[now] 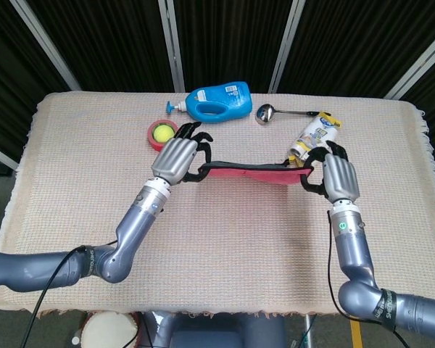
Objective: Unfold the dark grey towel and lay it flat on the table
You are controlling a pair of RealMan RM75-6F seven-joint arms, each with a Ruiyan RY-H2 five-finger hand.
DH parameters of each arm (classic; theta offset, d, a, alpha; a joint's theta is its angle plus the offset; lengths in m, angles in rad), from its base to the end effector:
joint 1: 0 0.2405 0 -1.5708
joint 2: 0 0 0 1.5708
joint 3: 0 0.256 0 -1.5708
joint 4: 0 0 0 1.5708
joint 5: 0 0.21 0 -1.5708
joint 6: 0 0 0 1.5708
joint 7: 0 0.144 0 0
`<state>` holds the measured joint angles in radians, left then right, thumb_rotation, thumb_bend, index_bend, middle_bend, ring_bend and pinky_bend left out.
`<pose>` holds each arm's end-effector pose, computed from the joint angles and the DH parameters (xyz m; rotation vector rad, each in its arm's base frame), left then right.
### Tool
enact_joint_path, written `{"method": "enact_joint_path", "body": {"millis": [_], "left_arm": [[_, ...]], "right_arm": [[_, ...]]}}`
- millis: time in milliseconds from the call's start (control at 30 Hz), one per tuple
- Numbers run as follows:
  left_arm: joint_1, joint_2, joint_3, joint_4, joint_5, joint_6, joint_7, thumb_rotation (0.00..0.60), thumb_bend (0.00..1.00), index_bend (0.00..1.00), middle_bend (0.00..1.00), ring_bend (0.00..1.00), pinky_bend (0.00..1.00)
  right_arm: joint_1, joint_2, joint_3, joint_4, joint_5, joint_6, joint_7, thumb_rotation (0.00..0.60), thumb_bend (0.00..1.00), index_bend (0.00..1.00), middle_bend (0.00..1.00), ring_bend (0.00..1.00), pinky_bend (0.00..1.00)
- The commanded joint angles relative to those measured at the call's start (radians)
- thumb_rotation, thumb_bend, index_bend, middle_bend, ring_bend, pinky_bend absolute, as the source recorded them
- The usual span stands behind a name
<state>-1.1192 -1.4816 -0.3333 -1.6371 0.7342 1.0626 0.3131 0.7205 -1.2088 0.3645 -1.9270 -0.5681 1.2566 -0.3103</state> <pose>0.0026 0.3913 0.0286 -1.7427 -1.0621 -1.2778 -0.1449 -0.3511 0.1190 1.2276 -1.3001 1.0646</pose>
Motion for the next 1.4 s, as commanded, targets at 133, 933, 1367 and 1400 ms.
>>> {"method": "enact_joint_path", "body": {"millis": [133,933,1367,1400], "left_arm": [[0.077,0.039,0.06,-0.123,0.047,0.074,0.029,0.6,0.44,0.74,0.24,0.0,0.03],[0.215,0.006,0.162,-0.189,0.142,0.115,0.026,0.6,0.44,0.74,0.24,0.0,0.03],[0.254,0.003,0.19,-0.193,0.169,0.092,0.035,0.6,0.44,0.74,0.24,0.0,0.03],[0.257,-0.002,0.192,-0.191,0.169,0.09,0.039,0.6,0.44,0.74,0.24,0.0,0.03]], "right_arm": [[-0.085,0.031,-0.08,-0.117,-0.097,0.045,0.025,0.6,0.69,0.83,0.31,0.08,0.04],[-0.194,-0.123,-0.257,-0.173,-0.291,0.13,-0.069,0.6,0.69,0.83,0.31,0.08,0.04],[-0.23,-0.166,-0.287,-0.171,-0.281,0.118,-0.085,0.6,0.69,0.83,0.31,0.08,0.04],[-0.233,-0.171,-0.289,-0.169,-0.281,0.118,-0.088,0.6,0.69,0.83,0.31,0.08,0.04]]}}
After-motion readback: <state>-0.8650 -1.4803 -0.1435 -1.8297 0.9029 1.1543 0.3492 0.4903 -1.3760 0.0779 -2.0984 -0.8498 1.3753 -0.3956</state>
